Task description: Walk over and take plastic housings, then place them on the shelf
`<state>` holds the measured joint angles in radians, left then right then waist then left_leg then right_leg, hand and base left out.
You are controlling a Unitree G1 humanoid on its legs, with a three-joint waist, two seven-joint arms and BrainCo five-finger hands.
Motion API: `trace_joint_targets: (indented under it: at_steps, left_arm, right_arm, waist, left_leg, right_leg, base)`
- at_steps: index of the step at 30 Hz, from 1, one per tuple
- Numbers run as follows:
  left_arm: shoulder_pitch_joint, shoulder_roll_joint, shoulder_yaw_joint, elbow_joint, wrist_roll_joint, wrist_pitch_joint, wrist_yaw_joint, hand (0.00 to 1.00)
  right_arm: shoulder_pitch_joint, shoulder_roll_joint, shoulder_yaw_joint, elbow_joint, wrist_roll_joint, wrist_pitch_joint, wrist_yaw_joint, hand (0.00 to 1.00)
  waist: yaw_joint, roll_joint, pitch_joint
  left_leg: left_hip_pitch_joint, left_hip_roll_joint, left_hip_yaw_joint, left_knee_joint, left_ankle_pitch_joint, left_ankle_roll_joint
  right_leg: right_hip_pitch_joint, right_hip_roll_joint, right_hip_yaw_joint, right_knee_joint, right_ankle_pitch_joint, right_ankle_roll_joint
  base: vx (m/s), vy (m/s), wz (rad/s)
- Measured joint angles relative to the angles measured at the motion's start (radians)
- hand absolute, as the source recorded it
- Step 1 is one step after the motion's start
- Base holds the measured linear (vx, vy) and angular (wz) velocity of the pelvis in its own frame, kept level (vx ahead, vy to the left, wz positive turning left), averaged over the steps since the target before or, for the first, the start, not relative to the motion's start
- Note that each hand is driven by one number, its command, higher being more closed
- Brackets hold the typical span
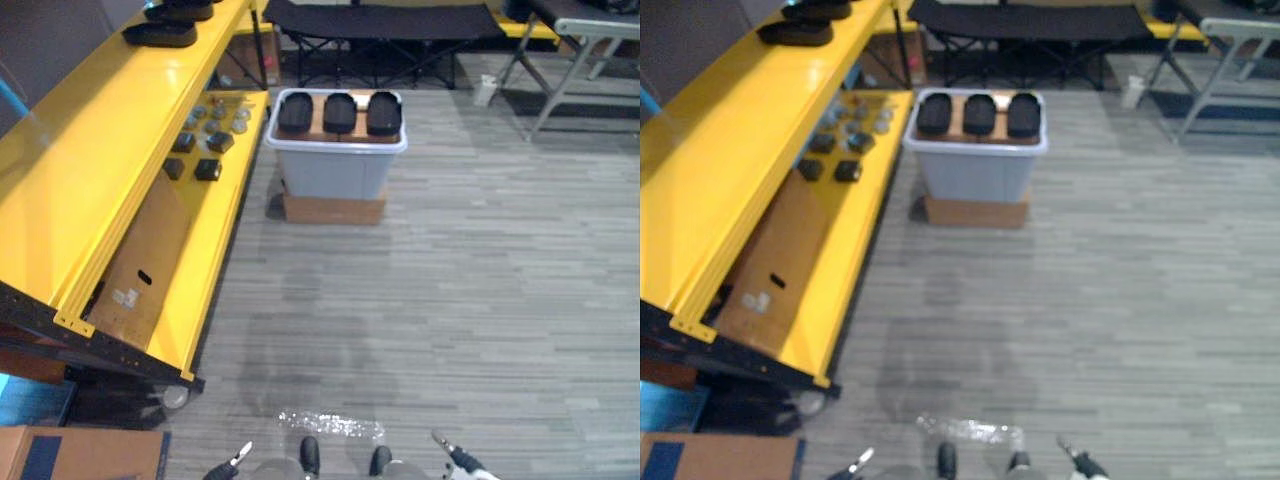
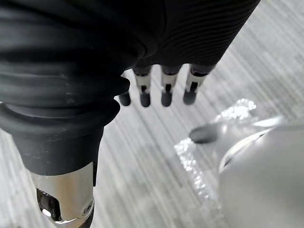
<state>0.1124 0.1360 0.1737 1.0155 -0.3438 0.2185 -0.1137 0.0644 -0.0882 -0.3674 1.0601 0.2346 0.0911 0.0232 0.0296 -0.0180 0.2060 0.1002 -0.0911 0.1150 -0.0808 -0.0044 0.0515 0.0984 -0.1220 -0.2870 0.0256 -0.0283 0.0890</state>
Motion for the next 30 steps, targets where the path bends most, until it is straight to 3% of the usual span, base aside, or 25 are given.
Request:
trace_joint_targets:
  at_steps: [3, 12, 16, 20, 23, 24, 26, 28, 30]
  left_arm:
    - [0.001, 0.009, -0.002, 0.0, 0.003, -0.006, -0.012, 0.0]
    - [0.008, 0.005, 0.0, 0.026, 0.036, -0.037, -0.024, 0.0]
    - [0.023, 0.004, 0.003, 0.026, -0.034, -0.04, -0.026, 0.0]
    - [0.028, 0.008, 0.002, 0.026, -0.045, -0.04, -0.04, 0.0]
    - [0.028, 0.01, 0.003, 0.026, -0.052, -0.037, -0.04, 0.0]
    - [0.021, 0.007, 0.003, 0.026, -0.056, -0.033, -0.039, 0.0]
    - [0.002, 0.003, 0.007, 0.027, -0.132, -0.016, -0.025, 0.0]
    - [0.0, -0.001, 0.049, 0.028, -0.185, 0.007, 0.002, 0.0]
    - [-0.004, -0.021, 0.1, 0.027, -0.201, 0.011, 0.003, 0.0]
  right_arm:
    - [-0.016, 0.016, 0.001, 0.003, -0.014, -0.001, 0.001, 0.0]
    - [-0.039, 0.019, 0.005, 0.014, -0.022, 0.003, 0.001, 0.0]
    - [-0.021, 0.017, 0.004, 0.017, -0.022, 0.011, 0.001, 0.0]
    - [0.008, 0.02, -0.012, 0.017, -0.022, 0.024, 0.004, 0.0]
    - [0.02, 0.036, -0.043, 0.022, -0.031, 0.046, 0.021, 0.0]
    - [0.018, 0.034, -0.066, 0.025, -0.034, 0.052, 0.027, 0.0]
    - [0.022, 0.036, -0.084, 0.026, -0.013, 0.06, 0.036, 0.0]
    - [0.055, 0.052, -0.084, 0.02, 0.028, 0.053, 0.041, 0.0]
    - [0.089, 0.071, -0.095, 0.012, 0.027, 0.035, 0.041, 0.0]
  waist:
    - [-0.001, -0.014, -0.011]
    - [0.0, -0.01, -0.008]
    - [0.002, -0.012, -0.009]
    - [0.003, -0.026, -0.004]
    - [0.004, -0.029, 0.0]
    - [0.001, -0.012, 0.011]
    - [0.0, 0.006, 0.042]
    - [0.01, -0.001, 0.041]
    - [0.015, -0.011, 0.037]
  left_leg:
    - [0.009, -0.007, 0.004, 0.0, 0.0, 0.0]
    - [0.052, 0.006, 0.062, -0.006, -0.008, -0.005]
    - [0.055, 0.012, 0.087, -0.006, -0.017, -0.003]
    - [0.061, -0.002, 0.092, -0.005, -0.032, 0.02]
    - [0.075, -0.005, 0.09, -0.005, -0.042, 0.033]
    - [0.074, 0.017, 0.084, 0.013, -0.059, 0.046]
    - [0.06, 0.073, 0.081, 0.081, -0.106, 0.04]
    - [0.026, 0.122, 0.069, 0.178, -0.172, 0.028]
    - [0.01, 0.137, 0.052, 0.248, -0.222, -0.001]
  right_leg:
    - [0.011, 0.0, 0.0, -0.005, 0.002, 0.002]
    - [0.036, 0.01, 0.049, -0.017, 0.011, -0.006]
    - [0.028, 0.016, 0.072, -0.019, 0.004, -0.008]
    - [-0.014, -0.015, 0.068, 0.076, -0.04, 0.031]
    - [-0.011, -0.027, 0.069, 0.104, -0.015, 0.06]
    - [-0.066, -0.017, 0.068, 0.19, -0.018, 0.052]
    - [-0.093, 0.028, 0.064, 0.171, -0.035, 0.019]
    - [-0.15, 0.051, 0.048, 0.163, -0.032, 0.014]
    - [-0.183, 0.053, 0.04, 0.182, -0.032, 0.009]
  base:
    - [0.06, 0.006, 0.0]
    - [-0.03, 0.002, -0.17]
    - [-0.09, 0.003, -0.19]
    - [0.0, 0.053, -0.09]
    - [0.06, 0.093, -0.02]
    - [0.0, 0.076, 0.02]
    - [-0.16, 0.105, 0.05]
    - [-0.19, 0.092, 0.1]
    - [-0.07, 0.026, 0.24]
